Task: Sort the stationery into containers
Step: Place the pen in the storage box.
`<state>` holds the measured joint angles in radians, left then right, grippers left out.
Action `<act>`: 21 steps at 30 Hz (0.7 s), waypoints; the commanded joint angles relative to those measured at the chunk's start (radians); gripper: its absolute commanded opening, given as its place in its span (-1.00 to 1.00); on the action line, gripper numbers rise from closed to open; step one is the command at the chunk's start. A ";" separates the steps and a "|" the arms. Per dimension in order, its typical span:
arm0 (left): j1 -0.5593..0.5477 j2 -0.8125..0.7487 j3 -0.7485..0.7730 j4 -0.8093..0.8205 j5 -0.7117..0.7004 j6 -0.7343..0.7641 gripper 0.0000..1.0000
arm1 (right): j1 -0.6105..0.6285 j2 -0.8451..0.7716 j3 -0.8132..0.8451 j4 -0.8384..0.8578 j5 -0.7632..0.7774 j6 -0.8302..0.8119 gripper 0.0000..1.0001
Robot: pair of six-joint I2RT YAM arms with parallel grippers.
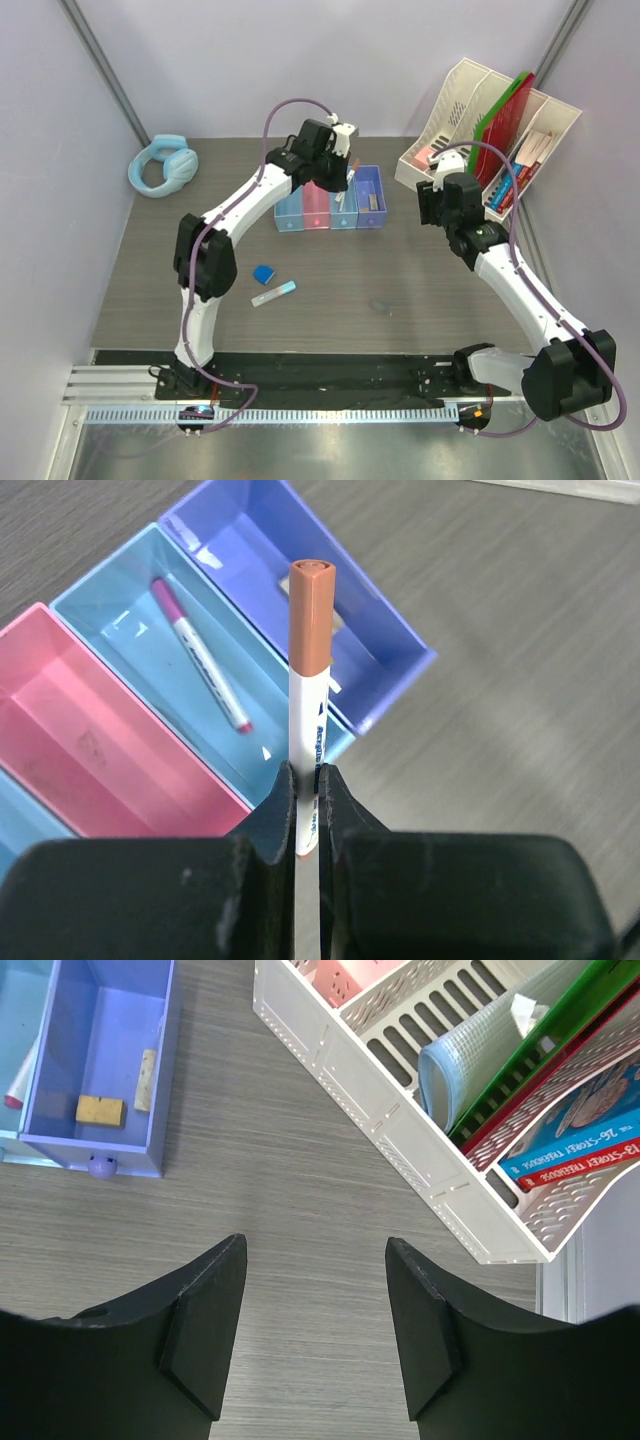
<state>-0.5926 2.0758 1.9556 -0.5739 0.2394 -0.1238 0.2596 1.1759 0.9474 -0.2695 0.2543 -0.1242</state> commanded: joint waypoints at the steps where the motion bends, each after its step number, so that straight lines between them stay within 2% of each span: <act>1: 0.040 0.096 0.112 0.062 0.006 -0.080 -1.00 | -0.003 -0.044 0.005 0.065 0.017 -0.002 0.26; 11: 0.089 0.253 0.232 0.075 0.011 -0.180 -1.00 | -0.005 -0.078 -0.038 0.079 0.007 -0.022 0.26; 12: 0.089 0.266 0.242 0.074 0.023 -0.181 -0.94 | -0.005 -0.078 -0.041 0.081 0.003 -0.023 0.26; 13: 0.089 0.273 0.249 0.069 0.029 -0.185 -0.66 | -0.005 -0.078 -0.042 0.082 0.003 -0.025 0.26; 14: 0.089 0.277 0.256 0.068 0.034 -0.186 -0.56 | -0.005 -0.078 -0.042 0.082 0.002 -0.025 0.26; 18: 0.089 0.283 0.256 0.068 0.070 -0.192 -0.34 | -0.006 -0.078 -0.041 0.084 -0.006 -0.023 0.26; 21: 0.089 0.279 0.252 0.065 0.080 -0.189 -0.27 | -0.005 -0.081 -0.039 0.082 -0.009 -0.022 0.26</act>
<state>-0.5018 2.3589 2.1643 -0.5385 0.2733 -0.3027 0.2577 1.1316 0.9020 -0.2386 0.2520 -0.1402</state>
